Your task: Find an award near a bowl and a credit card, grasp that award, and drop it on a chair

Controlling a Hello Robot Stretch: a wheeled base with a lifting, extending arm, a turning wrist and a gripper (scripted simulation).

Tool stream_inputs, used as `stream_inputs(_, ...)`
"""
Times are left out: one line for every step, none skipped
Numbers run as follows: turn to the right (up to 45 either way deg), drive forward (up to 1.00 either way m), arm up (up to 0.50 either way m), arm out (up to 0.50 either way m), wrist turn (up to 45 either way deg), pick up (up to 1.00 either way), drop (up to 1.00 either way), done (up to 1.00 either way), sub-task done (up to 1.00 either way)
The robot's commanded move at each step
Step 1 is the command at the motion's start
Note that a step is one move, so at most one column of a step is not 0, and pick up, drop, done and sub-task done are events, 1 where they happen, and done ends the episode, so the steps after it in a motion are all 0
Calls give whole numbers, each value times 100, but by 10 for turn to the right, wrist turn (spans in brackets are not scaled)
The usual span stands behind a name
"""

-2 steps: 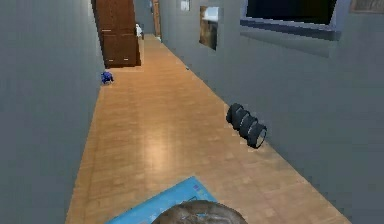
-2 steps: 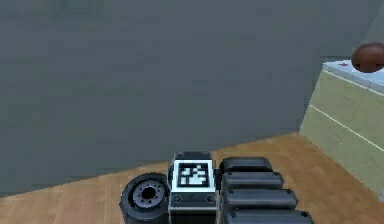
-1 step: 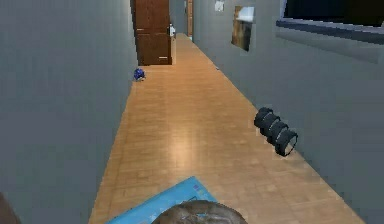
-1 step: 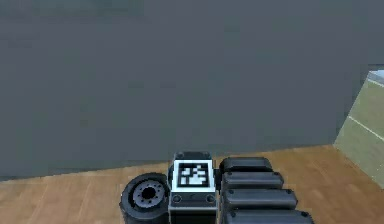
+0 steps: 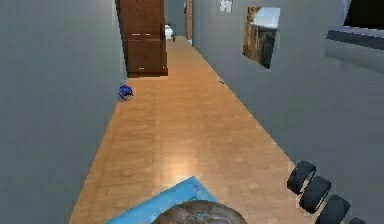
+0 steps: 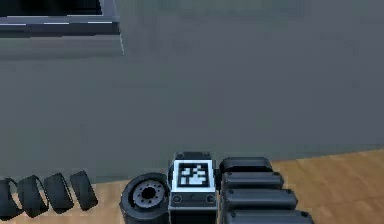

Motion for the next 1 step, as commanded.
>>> stream_inputs(0,100,0,0,0,0,0,0,0)
